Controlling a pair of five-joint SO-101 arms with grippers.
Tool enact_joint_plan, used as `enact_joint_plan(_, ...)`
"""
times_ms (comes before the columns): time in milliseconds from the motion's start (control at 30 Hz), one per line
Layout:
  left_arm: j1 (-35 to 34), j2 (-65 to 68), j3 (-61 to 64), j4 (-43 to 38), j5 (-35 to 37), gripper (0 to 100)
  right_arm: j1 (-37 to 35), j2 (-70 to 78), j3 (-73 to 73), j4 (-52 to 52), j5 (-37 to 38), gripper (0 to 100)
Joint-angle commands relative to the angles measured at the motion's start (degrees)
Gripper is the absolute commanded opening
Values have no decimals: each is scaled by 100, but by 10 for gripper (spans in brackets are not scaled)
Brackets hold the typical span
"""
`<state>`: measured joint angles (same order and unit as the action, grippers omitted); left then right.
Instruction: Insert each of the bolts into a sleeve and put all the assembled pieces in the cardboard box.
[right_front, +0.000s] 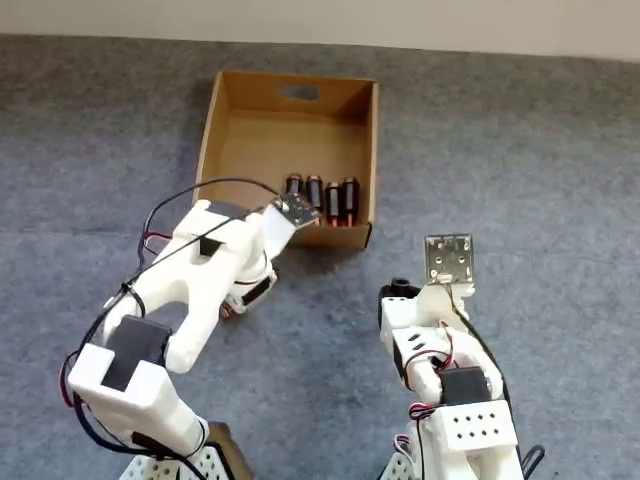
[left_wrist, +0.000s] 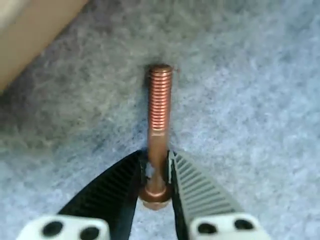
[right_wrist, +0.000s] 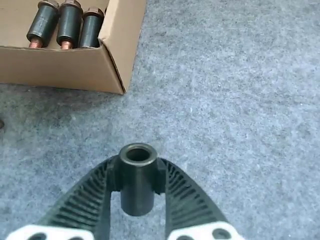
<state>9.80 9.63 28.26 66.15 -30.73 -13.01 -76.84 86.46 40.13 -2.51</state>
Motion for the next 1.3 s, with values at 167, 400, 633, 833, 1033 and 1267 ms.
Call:
enact_joint_plan(167,365,-1314,-259,949,-2242,8,-4,-84,-57,-101,-26,5)
enact_joint_plan(400,514,-1701,-259,967,-2875,11,-4,-84,-48,-101,-26,5)
enact_joint_plan(633,884,-1701,259,967,-2884,100,-4,-84,-40,-101,-26,5)
enact_joint_plan(833,848,-1771,251,985,-2857,139,-4,-84,-31,-101,-26,5)
enact_joint_plan(1033,532,-1771,-295,1380,-2488,139,-4,-84,-31,-101,-26,5)
enact_joint_plan(1267,558,-1719,-479,2286,-396,56,-4,-84,-40,-101,-26,5)
